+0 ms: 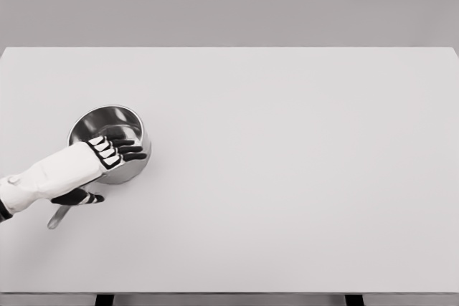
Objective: Rotate pot handle
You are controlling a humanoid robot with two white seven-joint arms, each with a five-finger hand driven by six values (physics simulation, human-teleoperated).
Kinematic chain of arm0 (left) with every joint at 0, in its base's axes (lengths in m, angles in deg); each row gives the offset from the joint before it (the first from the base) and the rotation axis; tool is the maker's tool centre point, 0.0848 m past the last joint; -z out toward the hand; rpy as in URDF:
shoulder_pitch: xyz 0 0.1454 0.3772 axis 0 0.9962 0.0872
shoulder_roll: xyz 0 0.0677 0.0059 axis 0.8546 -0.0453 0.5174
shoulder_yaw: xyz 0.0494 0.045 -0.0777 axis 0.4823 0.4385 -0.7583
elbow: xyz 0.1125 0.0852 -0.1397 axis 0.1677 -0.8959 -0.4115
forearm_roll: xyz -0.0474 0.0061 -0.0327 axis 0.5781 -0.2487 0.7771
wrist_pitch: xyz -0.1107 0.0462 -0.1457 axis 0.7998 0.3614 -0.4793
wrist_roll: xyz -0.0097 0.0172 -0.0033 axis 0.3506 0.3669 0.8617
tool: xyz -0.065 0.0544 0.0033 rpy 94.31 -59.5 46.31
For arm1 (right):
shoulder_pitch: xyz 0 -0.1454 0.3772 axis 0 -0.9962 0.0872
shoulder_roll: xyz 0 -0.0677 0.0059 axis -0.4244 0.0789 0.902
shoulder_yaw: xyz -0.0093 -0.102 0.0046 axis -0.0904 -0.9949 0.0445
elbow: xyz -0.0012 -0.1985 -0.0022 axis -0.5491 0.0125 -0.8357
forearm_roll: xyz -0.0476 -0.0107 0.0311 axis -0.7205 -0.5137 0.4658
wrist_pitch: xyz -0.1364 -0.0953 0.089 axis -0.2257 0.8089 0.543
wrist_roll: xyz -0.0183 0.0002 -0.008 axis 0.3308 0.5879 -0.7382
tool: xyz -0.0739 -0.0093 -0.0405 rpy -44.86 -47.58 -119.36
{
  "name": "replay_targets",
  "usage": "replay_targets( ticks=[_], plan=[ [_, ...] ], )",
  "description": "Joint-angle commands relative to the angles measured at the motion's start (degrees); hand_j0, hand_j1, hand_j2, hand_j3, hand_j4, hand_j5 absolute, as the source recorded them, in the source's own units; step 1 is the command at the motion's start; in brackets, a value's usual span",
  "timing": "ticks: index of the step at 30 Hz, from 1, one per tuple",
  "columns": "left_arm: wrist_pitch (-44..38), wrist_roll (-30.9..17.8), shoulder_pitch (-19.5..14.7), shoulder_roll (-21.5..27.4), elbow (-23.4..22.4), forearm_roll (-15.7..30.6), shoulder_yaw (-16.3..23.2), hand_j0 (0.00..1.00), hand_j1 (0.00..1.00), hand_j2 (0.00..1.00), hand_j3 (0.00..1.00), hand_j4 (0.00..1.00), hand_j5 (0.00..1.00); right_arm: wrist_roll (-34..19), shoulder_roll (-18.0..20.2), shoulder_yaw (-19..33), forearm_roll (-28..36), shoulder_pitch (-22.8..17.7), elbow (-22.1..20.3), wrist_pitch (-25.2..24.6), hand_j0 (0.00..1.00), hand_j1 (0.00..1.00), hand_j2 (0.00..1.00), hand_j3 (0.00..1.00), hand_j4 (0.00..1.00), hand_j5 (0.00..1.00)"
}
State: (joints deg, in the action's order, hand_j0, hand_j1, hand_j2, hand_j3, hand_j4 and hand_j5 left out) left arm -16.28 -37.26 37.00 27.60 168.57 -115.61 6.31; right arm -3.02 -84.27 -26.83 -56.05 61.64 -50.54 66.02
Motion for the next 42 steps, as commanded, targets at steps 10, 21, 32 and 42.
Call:
replay_targets(
  ticks=[10,21,32,42],
  plan=[
    [-0.1,0.1,1.6,1.3,0.0,-0.1,-4.5,1.00,1.00,1.00,1.00,1.00,1.00,0.0,0.0,0.0,0.0,0.0,0.0,0.1,1.00,1.00,1.00,1.00,1.00,1.00],
    [-0.1,0.1,1.7,2.9,0.0,0.6,-6.4,1.00,1.00,1.00,1.00,1.00,1.00,0.0,0.0,0.0,0.0,0.0,0.0,0.0,1.00,1.00,1.00,1.00,1.00,1.00],
    [-0.1,1.5,3.5,3.8,0.0,3.8,-8.1,1.00,1.00,1.00,1.00,1.00,1.00,0.0,0.0,0.0,0.0,0.0,0.0,0.0,1.00,1.00,1.00,1.00,1.00,1.00],
    [-0.1,3.0,9.8,3.5,0.0,3.8,-11.7,1.00,1.00,1.00,1.00,1.00,1.00,0.0,0.0,0.0,0.0,0.0,0.0,0.0,1.00,1.00,1.00,1.00,1.00,1.00]
  ],
)
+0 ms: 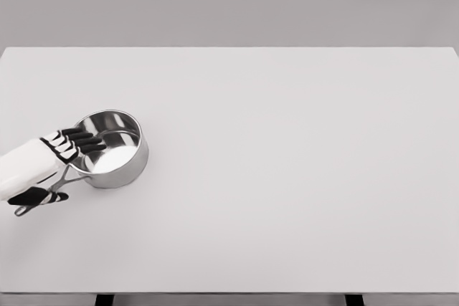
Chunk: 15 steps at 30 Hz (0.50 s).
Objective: Rotate pot handle
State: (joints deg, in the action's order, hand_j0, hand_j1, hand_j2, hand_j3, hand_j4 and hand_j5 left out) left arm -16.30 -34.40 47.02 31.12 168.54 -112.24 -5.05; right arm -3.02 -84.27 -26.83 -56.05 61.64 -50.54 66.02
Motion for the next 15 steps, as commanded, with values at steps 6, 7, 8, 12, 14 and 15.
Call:
replay_targets(
  ticks=[6,7,8,12,14,15],
  plan=[
    [-0.1,0.1,0.1,-0.2,0.0,0.1,-0.3,1.00,1.00,1.00,1.00,1.00,1.00,0.0,0.0,0.0,0.0,0.0,0.0,0.0,1.00,1.00,1.00,1.00,1.00,1.00],
    [-0.1,0.1,0.0,-0.2,0.0,-0.1,-0.4,1.00,1.00,1.00,1.00,1.00,1.00,0.0,0.0,0.0,0.0,0.0,0.0,0.0,1.00,1.00,1.00,1.00,1.00,1.00],
    [-0.1,0.1,0.1,-0.2,0.0,-0.1,-0.6,1.00,1.00,1.00,1.00,1.00,1.00,0.0,0.0,0.0,0.0,0.0,0.0,0.0,1.00,1.00,1.00,1.00,1.00,1.00],
    [-0.1,0.1,0.1,-0.4,0.0,-1.9,-1.4,1.00,1.00,1.00,1.00,1.00,1.00,0.0,0.0,0.0,0.0,0.0,0.0,0.0,1.00,1.00,1.00,1.00,1.00,1.00],
    [-0.1,0.1,0.1,-0.5,0.0,-2.1,-1.6,1.00,1.00,1.00,1.00,1.00,1.00,0.0,0.0,0.0,0.0,0.0,0.0,0.0,1.00,1.00,1.00,1.00,1.00,1.00],
    [-0.1,0.1,0.1,-0.5,0.0,-2.5,-2.1,1.00,1.00,1.00,1.00,1.00,1.00,0.0,0.0,0.0,0.0,0.0,0.0,0.0,1.00,1.00,1.00,1.00,1.00,1.00]
  ],
)
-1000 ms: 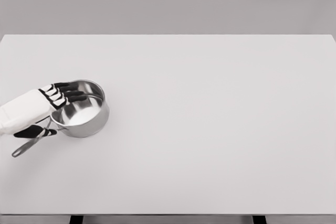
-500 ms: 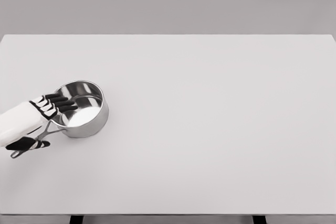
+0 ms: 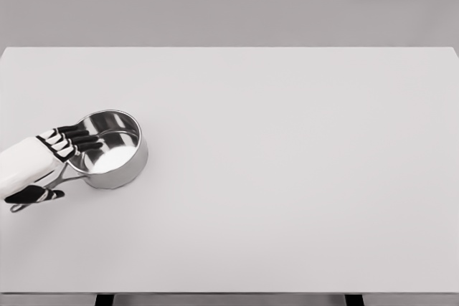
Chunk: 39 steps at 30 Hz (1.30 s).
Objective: Rotate pot handle
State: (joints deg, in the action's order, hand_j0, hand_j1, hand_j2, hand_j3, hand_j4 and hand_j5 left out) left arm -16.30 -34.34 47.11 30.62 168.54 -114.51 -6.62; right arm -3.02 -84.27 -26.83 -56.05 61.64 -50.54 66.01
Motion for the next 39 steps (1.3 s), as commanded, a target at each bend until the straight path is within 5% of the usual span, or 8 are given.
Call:
replay_targets(
  ticks=[1,31,39],
  plan=[
    [-0.1,0.0,0.0,0.0,0.0,-0.6,-0.9,1.00,1.00,1.00,1.00,1.00,1.00,0.0,0.0,0.0,0.0,0.0,0.0,0.0,1.00,1.00,1.00,1.00,1.00,1.00],
    [-0.1,0.1,-0.3,0.2,0.0,-2.9,-6.3,1.00,1.00,1.00,1.00,1.00,1.00,0.0,0.0,0.0,0.0,0.0,0.0,0.0,1.00,1.00,1.00,1.00,1.00,1.00],
    [-0.1,3.6,0.0,0.6,0.1,-2.7,-6.1,1.00,1.00,1.00,1.00,1.00,1.00,0.0,0.0,0.0,0.0,0.0,0.0,0.0,1.00,1.00,1.00,1.00,1.00,1.00]
  ],
)
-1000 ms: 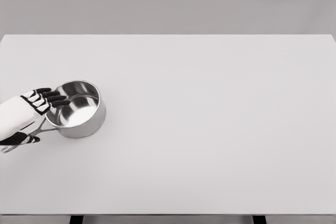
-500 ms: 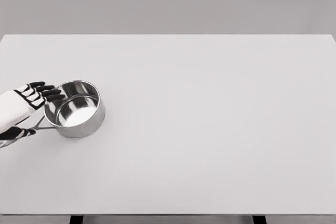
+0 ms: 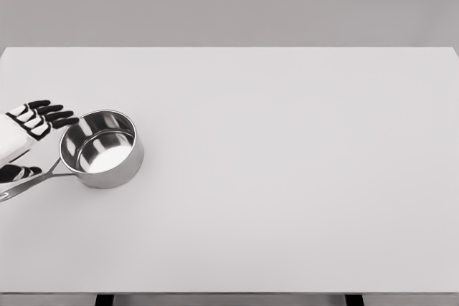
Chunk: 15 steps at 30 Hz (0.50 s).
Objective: Rotate pot handle
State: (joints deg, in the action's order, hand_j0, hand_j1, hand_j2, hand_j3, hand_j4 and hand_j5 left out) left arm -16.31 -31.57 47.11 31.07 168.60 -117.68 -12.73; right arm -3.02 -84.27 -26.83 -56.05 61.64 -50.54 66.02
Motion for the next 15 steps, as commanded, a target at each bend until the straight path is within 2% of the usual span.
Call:
replay_targets(
  ticks=[1,15],
  plan=[
    [0.0,1.4,0.0,0.2,0.0,0.4,0.1,1.00,1.00,1.00,1.00,1.00,1.00,0.0,0.0,0.0,0.0,0.0,0.0,0.0,1.00,1.00,1.00,1.00,1.00,1.00],
    [0.0,1.9,3.3,1.5,0.0,-0.4,0.8,1.00,1.00,1.00,1.00,1.00,1.00,0.0,0.0,0.0,0.0,0.0,0.0,0.0,1.00,1.00,1.00,1.00,1.00,1.00]
  ],
)
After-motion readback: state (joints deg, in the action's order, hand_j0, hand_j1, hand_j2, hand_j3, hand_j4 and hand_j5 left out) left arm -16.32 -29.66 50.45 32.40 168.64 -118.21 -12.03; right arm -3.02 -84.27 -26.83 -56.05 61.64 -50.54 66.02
